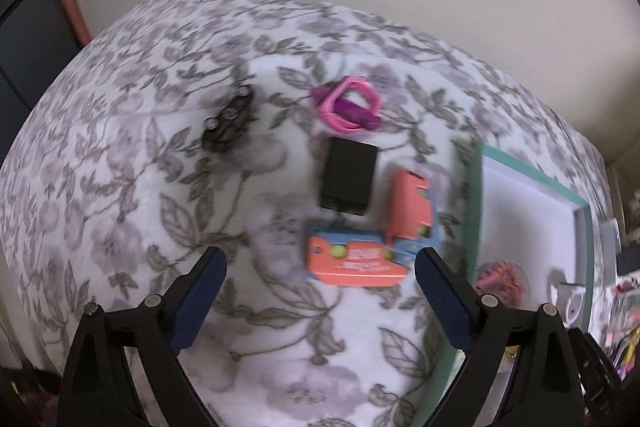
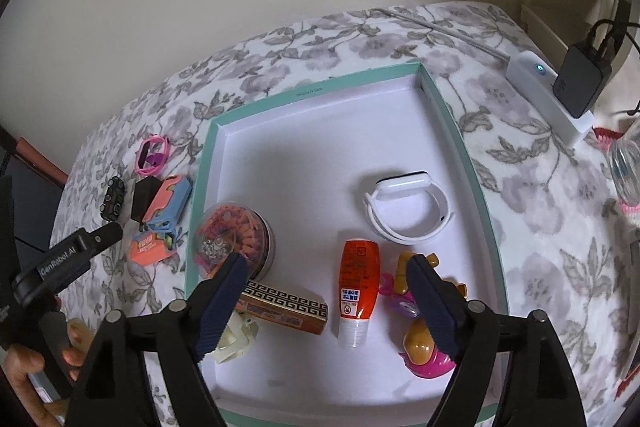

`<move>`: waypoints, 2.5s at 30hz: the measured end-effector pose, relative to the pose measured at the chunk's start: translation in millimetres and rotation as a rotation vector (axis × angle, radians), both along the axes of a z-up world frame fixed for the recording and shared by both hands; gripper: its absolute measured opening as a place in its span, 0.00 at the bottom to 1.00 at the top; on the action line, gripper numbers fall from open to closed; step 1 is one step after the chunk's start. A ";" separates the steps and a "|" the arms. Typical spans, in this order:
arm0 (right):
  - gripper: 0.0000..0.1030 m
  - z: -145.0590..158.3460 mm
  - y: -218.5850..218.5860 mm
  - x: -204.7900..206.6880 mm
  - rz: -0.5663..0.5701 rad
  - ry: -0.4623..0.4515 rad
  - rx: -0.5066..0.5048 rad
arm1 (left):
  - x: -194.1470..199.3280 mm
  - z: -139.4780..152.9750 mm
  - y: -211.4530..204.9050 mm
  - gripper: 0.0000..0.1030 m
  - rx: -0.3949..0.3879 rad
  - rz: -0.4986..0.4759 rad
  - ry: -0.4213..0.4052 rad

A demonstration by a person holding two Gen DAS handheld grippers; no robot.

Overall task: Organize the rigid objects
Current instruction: 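Move left tool to the black toy car while right moves to coral-blue case, then grasp the black toy car with left tool while right grasps the coral-blue case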

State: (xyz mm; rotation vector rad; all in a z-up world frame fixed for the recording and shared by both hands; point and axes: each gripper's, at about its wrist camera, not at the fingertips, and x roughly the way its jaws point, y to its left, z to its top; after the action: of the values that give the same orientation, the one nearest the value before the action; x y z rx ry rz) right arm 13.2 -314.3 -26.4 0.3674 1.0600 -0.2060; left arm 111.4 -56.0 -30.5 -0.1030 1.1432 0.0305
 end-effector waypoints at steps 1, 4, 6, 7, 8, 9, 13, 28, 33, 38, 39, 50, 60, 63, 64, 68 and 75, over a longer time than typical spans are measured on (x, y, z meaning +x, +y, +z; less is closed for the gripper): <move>0.86 -0.3 0.5 0.3 -0.001 -0.001 -0.001 | 1.0 -0.8 5.8 0.93 -0.004 0.016 0.005; 0.89 -1.7 1.8 1.3 -0.004 -0.005 -0.002 | 4.7 -1.2 23.4 0.93 -0.018 0.068 0.014; 0.91 -2.2 4.4 2.7 0.004 -0.004 -0.013 | 7.6 -0.8 34.8 0.93 -0.027 0.100 0.014; 0.91 -2.4 6.9 3.6 0.012 -0.004 -0.019 | 8.7 -0.3 40.3 0.93 -0.030 0.114 0.015; 0.92 -2.6 9.9 4.9 0.020 -0.005 -0.024 | 10.0 0.3 46.6 0.93 -0.030 0.131 0.014; 0.94 -2.5 14.2 6.8 0.032 -0.007 -0.029 | 11.2 1.2 52.1 0.93 -0.027 0.143 0.012; 1.00 2.7 37.4 14.9 0.092 -0.024 -0.074 | 15.2 4.2 70.3 0.93 -0.013 0.183 0.002; 1.00 13.3 109.9 50.4 0.251 -0.054 -0.197 | 28.7 2.5 111.1 0.93 -0.067 0.247 0.013; 0.99 16.3 126.1 61.2 0.281 -0.066 -0.181 | 34.0 -5.2 131.5 0.93 -0.114 0.288 0.047; 0.94 12.9 150.0 74.3 0.337 -0.065 -0.159 | 35.9 -7.1 156.3 0.93 -0.136 0.343 0.053; 0.94 11.4 154.8 76.2 0.350 -0.062 -0.160 | 36.4 -7.9 163.0 0.93 -0.143 0.357 0.055; 0.76 -9.7 170.4 99.1 0.374 -0.038 -0.100 | 45.9 -12.4 171.9 0.93 -0.153 0.376 0.050; 0.62 -18.2 148.7 119.5 0.315 -0.030 -0.019 | 72.7 -7.2 143.5 0.93 -0.081 0.287 0.004; 0.61 -17.1 147.3 126.2 0.315 -0.036 -0.006 | 79.5 -8.6 139.0 0.92 -0.061 0.274 0.000; 0.60 -17.1 147.7 128.4 0.316 -0.033 -0.010 | 82.3 -9.0 137.1 0.92 -0.054 0.268 -0.002; 0.56 -18.4 146.3 135.6 0.312 -0.028 -0.010 | 90.9 -9.8 129.1 0.92 -0.031 0.250 -0.012; 0.53 -27.9 148.6 140.3 0.331 0.003 -0.007 | 106.0 -20.2 108.9 0.92 0.002 0.202 -0.015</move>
State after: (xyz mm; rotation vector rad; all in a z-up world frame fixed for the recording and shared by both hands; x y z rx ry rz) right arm 153.5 -165.7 -54.3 0.1808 1.1058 0.0852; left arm 217.4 52.9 -50.7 -0.2162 1.1145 0.2100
